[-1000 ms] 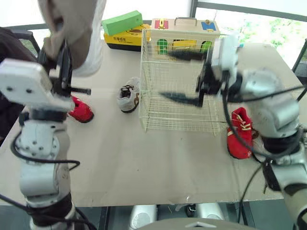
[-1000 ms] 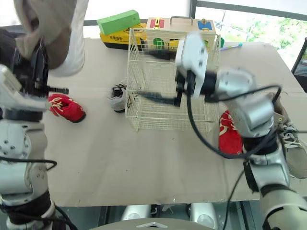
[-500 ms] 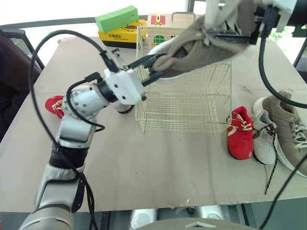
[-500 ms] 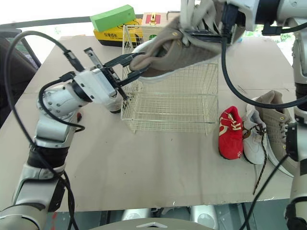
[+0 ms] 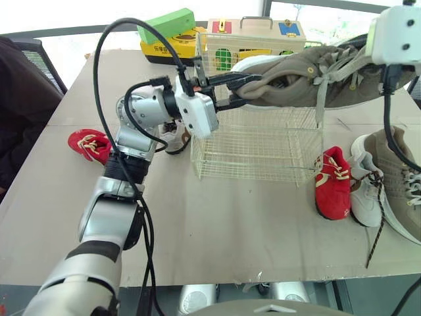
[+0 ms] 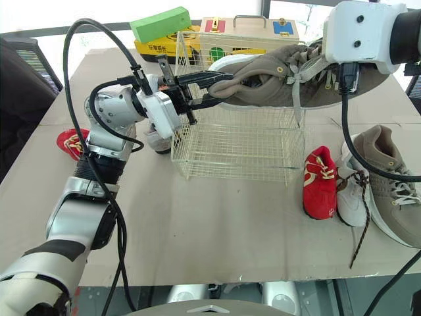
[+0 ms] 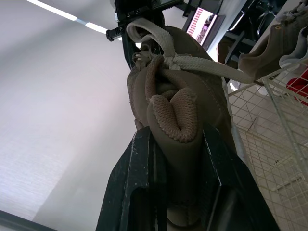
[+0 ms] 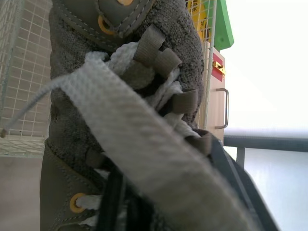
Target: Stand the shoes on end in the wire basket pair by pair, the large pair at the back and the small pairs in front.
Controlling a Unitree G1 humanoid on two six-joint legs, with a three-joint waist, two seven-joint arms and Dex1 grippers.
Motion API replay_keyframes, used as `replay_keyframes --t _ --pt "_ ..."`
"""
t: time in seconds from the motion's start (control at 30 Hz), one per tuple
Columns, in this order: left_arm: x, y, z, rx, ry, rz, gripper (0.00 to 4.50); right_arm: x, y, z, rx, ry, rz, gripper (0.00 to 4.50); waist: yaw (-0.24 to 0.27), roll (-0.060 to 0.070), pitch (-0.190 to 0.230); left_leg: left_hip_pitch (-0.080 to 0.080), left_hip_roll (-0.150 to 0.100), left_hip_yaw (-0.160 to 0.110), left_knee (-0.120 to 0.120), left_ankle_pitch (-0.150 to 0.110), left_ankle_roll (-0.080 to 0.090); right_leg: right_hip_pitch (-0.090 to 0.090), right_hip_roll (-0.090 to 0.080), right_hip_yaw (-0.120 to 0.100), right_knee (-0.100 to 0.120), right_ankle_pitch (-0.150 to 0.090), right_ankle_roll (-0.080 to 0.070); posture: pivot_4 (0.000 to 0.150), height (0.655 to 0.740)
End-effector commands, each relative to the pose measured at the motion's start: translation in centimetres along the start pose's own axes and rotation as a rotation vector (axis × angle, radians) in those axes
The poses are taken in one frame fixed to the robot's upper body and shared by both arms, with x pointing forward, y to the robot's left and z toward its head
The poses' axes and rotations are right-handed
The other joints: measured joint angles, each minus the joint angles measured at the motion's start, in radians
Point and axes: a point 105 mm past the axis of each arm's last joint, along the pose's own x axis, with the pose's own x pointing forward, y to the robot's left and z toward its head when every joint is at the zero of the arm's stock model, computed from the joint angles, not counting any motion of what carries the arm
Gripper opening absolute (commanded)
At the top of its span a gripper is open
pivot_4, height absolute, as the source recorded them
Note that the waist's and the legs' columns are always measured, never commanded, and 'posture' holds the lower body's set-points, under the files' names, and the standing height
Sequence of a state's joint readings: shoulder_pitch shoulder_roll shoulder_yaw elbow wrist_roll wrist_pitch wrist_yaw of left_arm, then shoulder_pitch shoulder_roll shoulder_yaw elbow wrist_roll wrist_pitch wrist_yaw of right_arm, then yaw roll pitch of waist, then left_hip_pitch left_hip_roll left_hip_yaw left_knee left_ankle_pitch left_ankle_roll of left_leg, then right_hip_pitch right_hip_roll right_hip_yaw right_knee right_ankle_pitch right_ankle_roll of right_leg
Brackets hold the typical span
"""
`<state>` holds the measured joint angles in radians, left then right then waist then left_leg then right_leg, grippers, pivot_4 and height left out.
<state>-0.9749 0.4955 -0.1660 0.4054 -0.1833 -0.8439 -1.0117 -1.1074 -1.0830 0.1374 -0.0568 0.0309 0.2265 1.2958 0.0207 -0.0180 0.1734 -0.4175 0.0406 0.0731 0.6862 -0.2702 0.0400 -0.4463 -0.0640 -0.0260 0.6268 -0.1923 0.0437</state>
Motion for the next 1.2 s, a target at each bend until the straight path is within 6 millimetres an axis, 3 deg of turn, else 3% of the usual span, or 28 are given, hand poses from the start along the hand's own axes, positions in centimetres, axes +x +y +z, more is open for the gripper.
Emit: replay_keyframes --t 0.03,0.07,0.13,0.23,0.37,0.47,0.53,0.77,0.9,1.03,1.2 --pt "-0.1 4.6 1.8 -0.174 -0.161 0.264 1.62 -1.6 -0.8 -1.3 0.113 0.037 -0.074 0.00 0.001 0.000 0.000 0.000 0.000 0.000 0.000 0.000 0.000 0.000 0.000 0.000 0.000 0.000 0.000 0.150 0.7400" --pt "-0.4 5.3 1.5 -0.356 -0.193 0.338 2.20 -2.1 -1.1 -1.5 0.154 0.028 -0.102 0.00 0.001 0.000 0.000 -0.001 0.000 0.000 0.000 0.000 0.000 0.000 0.000 0.000 0.000 0.000 0.000 0.150 0.7400" --pt "-1.3 6.1 0.9 -0.666 -0.255 0.464 2.93 -2.7 -1.7 -1.4 0.260 -0.010 -0.153 0.00 -0.005 0.000 0.001 -0.002 0.000 -0.001 0.001 0.000 0.000 0.000 0.000 0.000 0.000 0.001 0.001 0.150 0.7400" --pt "-2.5 5.2 0.6 -1.096 -0.322 0.537 4.38 -3.2 -2.4 -0.9 0.407 -0.075 -0.226 0.00 -0.014 0.001 0.001 0.001 0.001 -0.005 -0.001 0.000 0.000 -0.001 0.000 0.002 0.002 0.001 0.002 0.150 0.7400" --pt "-1.8 2.1 2.0 -1.460 -0.360 0.517 4.46 -3.6 -2.3 0.0 0.568 -0.165 -0.284 0.00 -0.018 0.001 0.001 0.002 0.002 -0.008 0.000 0.000 -0.001 -0.001 0.000 0.002 0.008 0.001 0.002 0.150 0.7400" --pt "-0.5 0.2 3.0 -1.590 -0.356 0.473 4.46 -3.1 -2.1 1.7 0.657 -0.250 -0.302 0.00 -0.016 0.001 0.002 0.002 0.001 -0.010 0.001 0.001 -0.002 -0.001 0.000 0.001 0.010 0.001 0.002 0.150 0.7400" --pt "0.6 -1.2 2.7 -1.628 -0.292 0.462 4.46 -2.5 -2.1 3.4 0.715 -0.326 -0.315 0.00 -0.014 0.001 0.002 0.002 0.000 -0.010 0.002 0.002 -0.003 -0.001 0.000 0.001 0.011 0.001 0.002 0.150 0.7400" --pt "3.5 -1.1 1.1 -1.674 -0.266 0.468 4.46 -0.6 -0.9 7.6 0.817 -0.490 -0.297 0.00 -0.006 0.000 0.001 0.002 -0.002 -0.010 0.004 0.002 -0.002 0.001 0.001 -0.002 0.015 0.001 0.001 0.150 0.7400" --pt "3.3 -0.9 0.1 -1.648 -0.217 0.514 4.46 -0.8 0.0 8.5 0.849 -0.553 -0.284 0.00 -0.008 0.000 0.001 0.002 -0.002 -0.010 0.004 0.002 -0.002 0.000 0.001 -0.001 0.014 0.001 0.001 0.150 0.7400" --pt "3.2 -0.6 -0.1 -1.618 -0.191 0.525 2.82 -1.5 0.8 8.8 0.864 -0.612 -0.284 0.00 -0.007 0.001 0.001 0.001 -0.002 -0.011 0.002 0.004 -0.006 0.000 0.001 -0.002 0.013 0.001 0.001 0.150 0.7400" --pt "2.9 -0.3 -1.3 -1.611 -0.128 0.565 0.66 -0.4 1.6 9.8 0.880 -0.665 -0.252 0.00 -0.011 0.001 0.001 0.002 -0.002 -0.011 0.002 0.002 -0.002 0.000 0.002 -0.002 0.015 0.001 0.001 0.150 0.7400"
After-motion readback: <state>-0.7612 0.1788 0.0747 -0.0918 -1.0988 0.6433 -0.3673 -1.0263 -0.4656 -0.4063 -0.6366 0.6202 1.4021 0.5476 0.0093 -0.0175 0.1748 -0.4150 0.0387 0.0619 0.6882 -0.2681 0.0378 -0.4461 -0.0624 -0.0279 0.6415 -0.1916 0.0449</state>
